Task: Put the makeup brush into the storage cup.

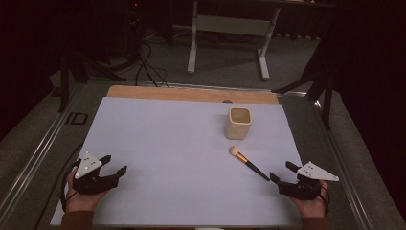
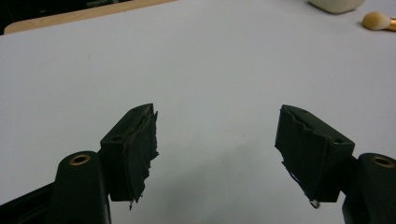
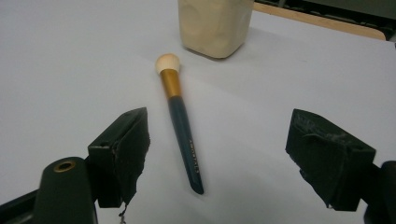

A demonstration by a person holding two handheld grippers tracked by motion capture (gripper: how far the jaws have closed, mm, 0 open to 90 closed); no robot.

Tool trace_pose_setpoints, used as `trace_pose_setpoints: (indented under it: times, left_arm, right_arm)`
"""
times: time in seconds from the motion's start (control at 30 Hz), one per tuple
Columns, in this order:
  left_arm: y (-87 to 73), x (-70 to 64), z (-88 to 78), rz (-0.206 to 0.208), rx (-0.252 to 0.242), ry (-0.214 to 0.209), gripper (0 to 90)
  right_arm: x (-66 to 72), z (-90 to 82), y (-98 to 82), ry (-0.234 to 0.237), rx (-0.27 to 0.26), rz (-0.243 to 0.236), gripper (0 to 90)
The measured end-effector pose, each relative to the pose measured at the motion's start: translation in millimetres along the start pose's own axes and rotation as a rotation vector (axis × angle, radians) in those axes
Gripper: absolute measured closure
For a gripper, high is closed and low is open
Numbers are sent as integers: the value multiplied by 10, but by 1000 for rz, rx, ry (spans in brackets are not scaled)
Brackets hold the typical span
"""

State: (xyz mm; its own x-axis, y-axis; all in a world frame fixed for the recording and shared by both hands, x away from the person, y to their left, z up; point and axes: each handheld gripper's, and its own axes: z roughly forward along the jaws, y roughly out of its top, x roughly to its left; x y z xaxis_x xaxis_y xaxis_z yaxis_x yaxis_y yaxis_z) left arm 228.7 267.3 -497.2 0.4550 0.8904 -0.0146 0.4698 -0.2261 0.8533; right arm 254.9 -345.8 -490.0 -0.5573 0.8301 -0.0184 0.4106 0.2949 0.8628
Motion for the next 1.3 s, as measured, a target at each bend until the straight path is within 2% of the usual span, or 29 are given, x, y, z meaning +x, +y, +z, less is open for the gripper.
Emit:
trace_pose_setpoints:
  times: [0.17, 0.57, 0.6, 0.8, 0.9, 1.3]
  left_arm:
    - [1, -2, -8, 7, 0, 1, 293]
    - [-8, -23, -29, -14, -11, -14, 286]
    - [-7, -24, -32, -14, -11, -13, 286]
    - [1, -34, -49, -14, -18, -14, 286]
    - [6, -42, -67, -13, -25, -16, 286]
    - [19, -40, -96, -13, -40, -17, 280]
  right_arm:
    - [9, -6, 18, 4, 0, -1, 209]
    - [38, -29, 138, 25, -10, 2, 206]
    - [51, -30, 176, 39, -9, -4, 205]
    - [91, -11, 244, 57, 12, -34, 205]
    - [88, -6, 257, 70, 11, -30, 209]
    - [72, -24, 450, 87, 19, -76, 208]
